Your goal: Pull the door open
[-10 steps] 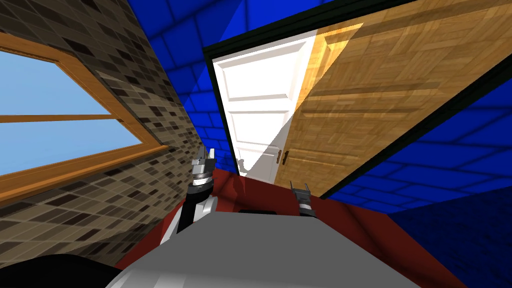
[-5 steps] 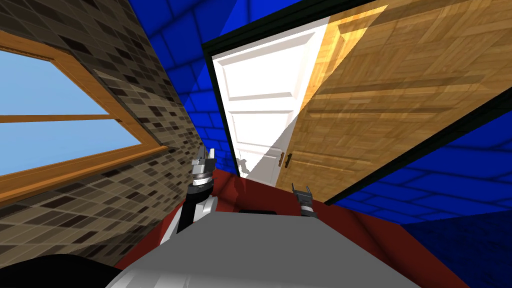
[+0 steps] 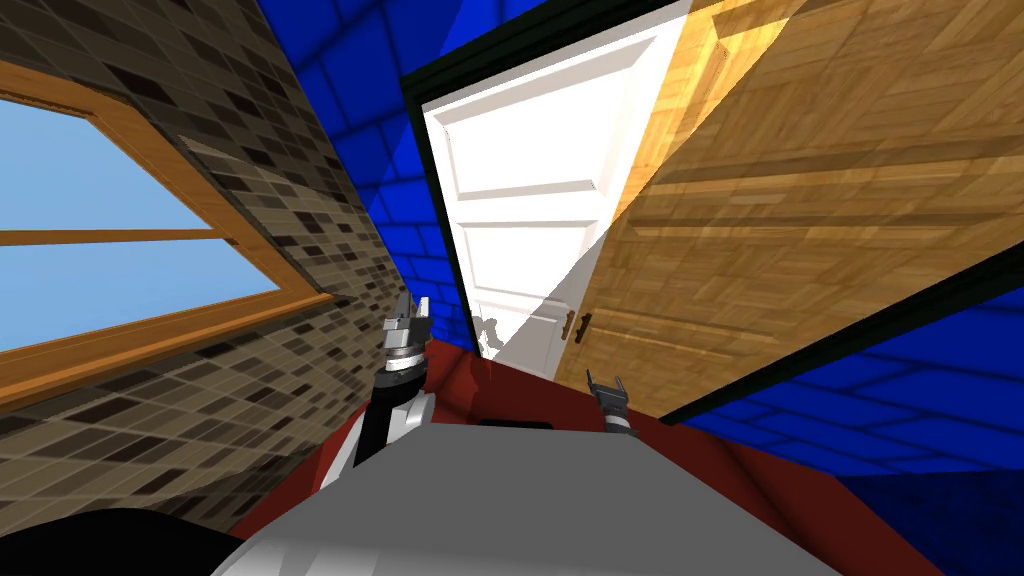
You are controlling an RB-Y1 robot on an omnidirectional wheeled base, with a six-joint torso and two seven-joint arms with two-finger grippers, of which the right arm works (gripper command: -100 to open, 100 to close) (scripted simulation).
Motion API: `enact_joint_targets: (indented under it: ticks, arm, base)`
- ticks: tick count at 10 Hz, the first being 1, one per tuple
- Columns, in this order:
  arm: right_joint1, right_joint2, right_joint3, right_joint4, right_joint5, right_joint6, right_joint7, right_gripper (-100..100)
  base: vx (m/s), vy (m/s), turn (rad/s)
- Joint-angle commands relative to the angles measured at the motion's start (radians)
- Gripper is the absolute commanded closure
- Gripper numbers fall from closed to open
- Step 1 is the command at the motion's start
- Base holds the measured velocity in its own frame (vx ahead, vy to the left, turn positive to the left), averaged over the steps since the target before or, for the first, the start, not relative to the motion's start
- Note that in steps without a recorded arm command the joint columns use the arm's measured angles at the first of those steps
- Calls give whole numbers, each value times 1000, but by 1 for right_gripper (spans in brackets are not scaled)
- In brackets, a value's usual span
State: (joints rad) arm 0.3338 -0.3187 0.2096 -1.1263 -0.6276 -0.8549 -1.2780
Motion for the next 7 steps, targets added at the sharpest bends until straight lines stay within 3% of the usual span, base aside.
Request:
enact_joint_targets:
  ticks: [1, 6, 7]
  arm:
    - [-9, -7, 3, 27, -13, -6, -33, -100]
    - [-37, -27, 12, 97, -52, -21, -123, -100]
    - [-32, -24, 11, 87, -48, -18, -111, -100]
  base:
    - [130, 1, 58]
    - [165, -18, 56]
    - [84, -19, 18]
